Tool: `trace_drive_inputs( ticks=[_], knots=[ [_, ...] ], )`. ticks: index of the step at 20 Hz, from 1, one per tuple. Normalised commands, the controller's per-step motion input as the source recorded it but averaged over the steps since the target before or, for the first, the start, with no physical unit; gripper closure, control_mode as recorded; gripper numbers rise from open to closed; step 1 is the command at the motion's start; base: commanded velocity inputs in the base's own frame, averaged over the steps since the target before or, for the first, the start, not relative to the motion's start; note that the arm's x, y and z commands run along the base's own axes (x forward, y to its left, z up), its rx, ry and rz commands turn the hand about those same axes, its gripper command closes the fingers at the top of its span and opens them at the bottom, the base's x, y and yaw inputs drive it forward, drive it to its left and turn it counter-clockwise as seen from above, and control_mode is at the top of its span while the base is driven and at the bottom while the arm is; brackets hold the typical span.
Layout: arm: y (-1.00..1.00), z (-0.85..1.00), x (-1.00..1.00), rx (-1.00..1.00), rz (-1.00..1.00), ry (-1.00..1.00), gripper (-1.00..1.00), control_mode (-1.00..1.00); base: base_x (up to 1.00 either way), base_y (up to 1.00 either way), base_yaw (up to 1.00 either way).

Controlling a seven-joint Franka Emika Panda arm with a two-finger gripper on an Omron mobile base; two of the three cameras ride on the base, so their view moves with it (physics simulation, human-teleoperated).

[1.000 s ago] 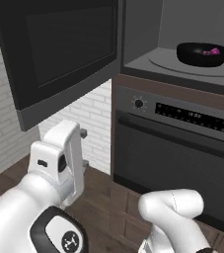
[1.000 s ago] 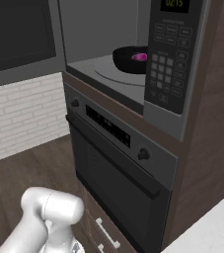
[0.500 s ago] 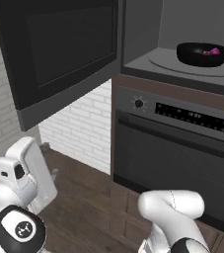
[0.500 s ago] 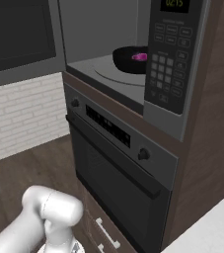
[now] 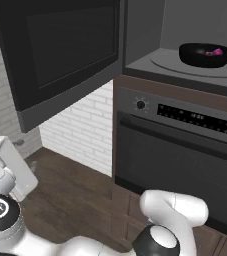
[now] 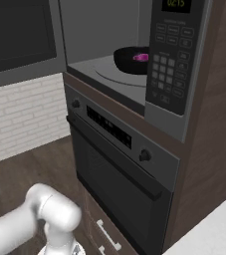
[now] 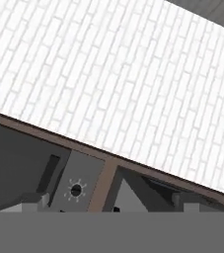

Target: Pick the onion from the sink and place it in the bowl. Then pick the bowl and place it in the microwave. Then close the microwave door and press the start button.

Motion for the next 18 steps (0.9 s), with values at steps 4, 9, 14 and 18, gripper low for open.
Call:
trace_drive_inputs(
  ticks=[4, 9, 14, 18],
  knots=[
    [0.07, 0.01, 0.62, -0.01, -0.09, -0.11, -1.0, -1.0, 0.0, 0.0, 0.0],
    [0.2, 0.0, 0.78, -0.03, -0.1, -0.14, -1.0, -1.0, 0.0, 0.0, 0.0],
    [0.0, 0.23, 0.39, 0.0, -0.14, -0.25, -1.0, -1.0, 0.0, 0.0, 0.0],
    [0.02, 0.39, 0.32, -0.06, -0.12, -0.08, -1.0, -1.0, 0.0, 0.0, 0.0]
  ],
)
